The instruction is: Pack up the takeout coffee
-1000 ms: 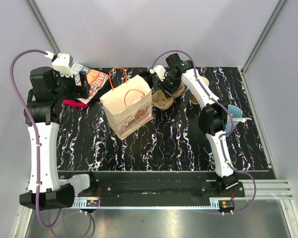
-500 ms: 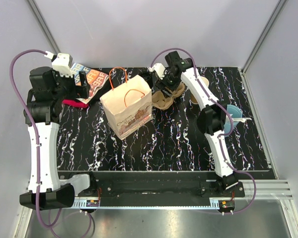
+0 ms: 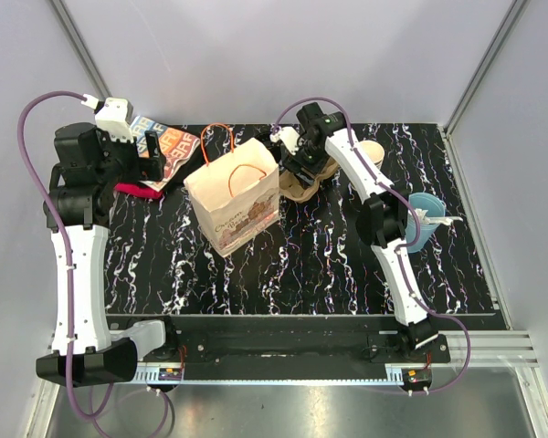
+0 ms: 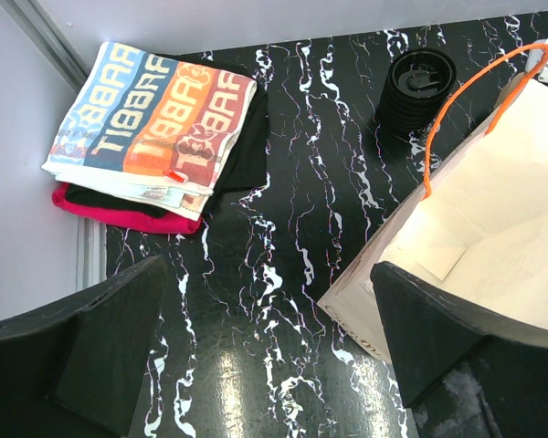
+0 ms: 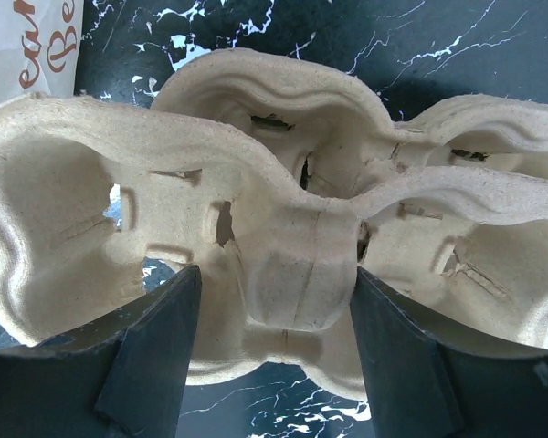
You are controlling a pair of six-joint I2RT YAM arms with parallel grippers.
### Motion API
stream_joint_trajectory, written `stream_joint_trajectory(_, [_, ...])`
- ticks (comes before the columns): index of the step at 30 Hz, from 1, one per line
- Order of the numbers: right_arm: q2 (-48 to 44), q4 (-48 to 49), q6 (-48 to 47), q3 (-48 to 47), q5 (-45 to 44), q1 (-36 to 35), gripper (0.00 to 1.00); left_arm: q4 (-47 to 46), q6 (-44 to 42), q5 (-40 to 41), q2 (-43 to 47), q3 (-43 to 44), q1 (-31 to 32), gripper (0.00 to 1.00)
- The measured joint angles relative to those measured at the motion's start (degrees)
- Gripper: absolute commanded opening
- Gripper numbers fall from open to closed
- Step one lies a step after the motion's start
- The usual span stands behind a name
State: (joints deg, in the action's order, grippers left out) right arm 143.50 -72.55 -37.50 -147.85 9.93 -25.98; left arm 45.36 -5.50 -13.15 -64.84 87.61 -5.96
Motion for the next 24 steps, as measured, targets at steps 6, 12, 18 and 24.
stream_joint_trajectory(6, [0.04,0.33,0.33,0.0,0.02,0.0,0.65,0.0,0.02,-0.04,0.0,0.0,-0.15,0.99])
stream_joint_trajectory(12, [0.04,0.92,0.94,0.0,0.09,0.0,0.58,0.0,0.02,-0.13,0.0,0.0,-0.33,0.99])
stream_joint_trajectory(18, [0.04,1.25,1.75,0.0,0.04,0.0,0.51,0.0,0.02,-0.17,0.0,0.0,-0.39,0.99])
stream_joint_trajectory(24, [0.02,1.57,2.34,0.0,-0.76,0.0,0.48,0.0,0.02,-0.22,0.0,0.0,-0.46,0.99])
